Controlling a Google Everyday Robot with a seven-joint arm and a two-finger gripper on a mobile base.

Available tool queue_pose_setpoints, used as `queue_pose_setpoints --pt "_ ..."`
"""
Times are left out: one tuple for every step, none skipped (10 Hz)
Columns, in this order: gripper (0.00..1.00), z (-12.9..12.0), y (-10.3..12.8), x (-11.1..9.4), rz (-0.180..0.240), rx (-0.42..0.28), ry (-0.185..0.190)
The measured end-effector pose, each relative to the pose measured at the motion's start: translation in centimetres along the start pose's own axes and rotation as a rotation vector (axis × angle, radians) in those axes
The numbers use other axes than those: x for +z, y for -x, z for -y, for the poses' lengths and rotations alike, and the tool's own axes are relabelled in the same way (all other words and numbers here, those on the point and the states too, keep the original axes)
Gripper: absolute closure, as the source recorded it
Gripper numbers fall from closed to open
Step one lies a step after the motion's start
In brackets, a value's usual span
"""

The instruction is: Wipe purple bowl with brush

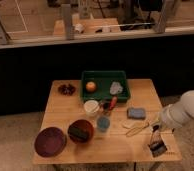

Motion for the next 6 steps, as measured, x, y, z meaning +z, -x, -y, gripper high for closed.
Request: queue_pose_setpoints --pt "1.00 1.4 0.6 -0.8 0.002 0.004 -0.044" --pt "1.00 2.5 1.0 -1.4 0.005 0.004 -0.077" --pt "1.00 2.6 1.0 -1.4 0.005 0.004 -0.080" --pt "1.00 2.6 1.1 -1.4 0.005 0.004 -0.080" --pt "1.00 2.6 1.1 -1.4 0.006 0.003 -0.080" --pt "1.00 2.6 1.1 -1.4 0.006 0.003 -0.080"
